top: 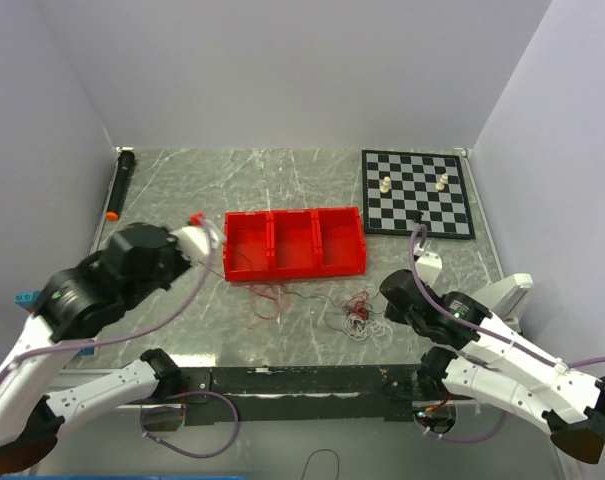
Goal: Untangle the cables
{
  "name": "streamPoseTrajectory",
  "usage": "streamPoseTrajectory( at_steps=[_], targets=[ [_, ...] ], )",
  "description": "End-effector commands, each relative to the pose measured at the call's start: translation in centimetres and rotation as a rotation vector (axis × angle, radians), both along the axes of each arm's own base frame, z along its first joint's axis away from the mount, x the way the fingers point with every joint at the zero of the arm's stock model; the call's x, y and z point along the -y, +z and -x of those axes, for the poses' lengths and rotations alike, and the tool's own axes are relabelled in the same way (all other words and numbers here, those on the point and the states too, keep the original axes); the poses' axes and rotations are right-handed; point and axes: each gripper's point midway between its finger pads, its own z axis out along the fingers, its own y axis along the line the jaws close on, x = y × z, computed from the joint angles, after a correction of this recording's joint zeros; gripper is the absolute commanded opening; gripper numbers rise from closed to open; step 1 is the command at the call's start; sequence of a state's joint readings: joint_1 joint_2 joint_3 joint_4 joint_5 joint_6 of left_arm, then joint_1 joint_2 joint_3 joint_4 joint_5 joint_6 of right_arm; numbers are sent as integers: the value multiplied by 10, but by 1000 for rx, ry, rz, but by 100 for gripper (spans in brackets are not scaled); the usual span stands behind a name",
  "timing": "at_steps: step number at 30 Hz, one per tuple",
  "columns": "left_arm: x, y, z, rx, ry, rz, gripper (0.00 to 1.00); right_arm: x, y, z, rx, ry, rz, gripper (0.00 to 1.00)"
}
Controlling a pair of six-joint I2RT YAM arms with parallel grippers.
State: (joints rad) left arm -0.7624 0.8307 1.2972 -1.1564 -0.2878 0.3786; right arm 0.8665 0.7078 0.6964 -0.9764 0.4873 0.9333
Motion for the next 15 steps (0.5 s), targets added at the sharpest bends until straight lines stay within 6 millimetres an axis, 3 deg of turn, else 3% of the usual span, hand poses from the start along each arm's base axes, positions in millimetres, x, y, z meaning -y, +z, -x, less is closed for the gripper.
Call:
streamPoseTrajectory(
  at_steps=[1, 3, 5, 11, 15],
  targets=[
    [-59, 114, -18, 437, 335, 181, 1, 10, -20, 7, -60, -79, 33, 0],
    [-76, 158, -11, 559, 385, 274, 1, 6, -32, 9, -92, -77, 29, 0],
    [-80, 187, -2, 601, 370, 343, 1, 2, -43, 10, -113, -70, 23, 0],
    [-70, 246, 11, 634, 269, 471, 1, -10, -56, 10, -128, -35, -2, 0],
    [-86, 306, 20, 781, 301, 566, 1, -15, -64, 11, -158, -27, 5, 0]
  ],
)
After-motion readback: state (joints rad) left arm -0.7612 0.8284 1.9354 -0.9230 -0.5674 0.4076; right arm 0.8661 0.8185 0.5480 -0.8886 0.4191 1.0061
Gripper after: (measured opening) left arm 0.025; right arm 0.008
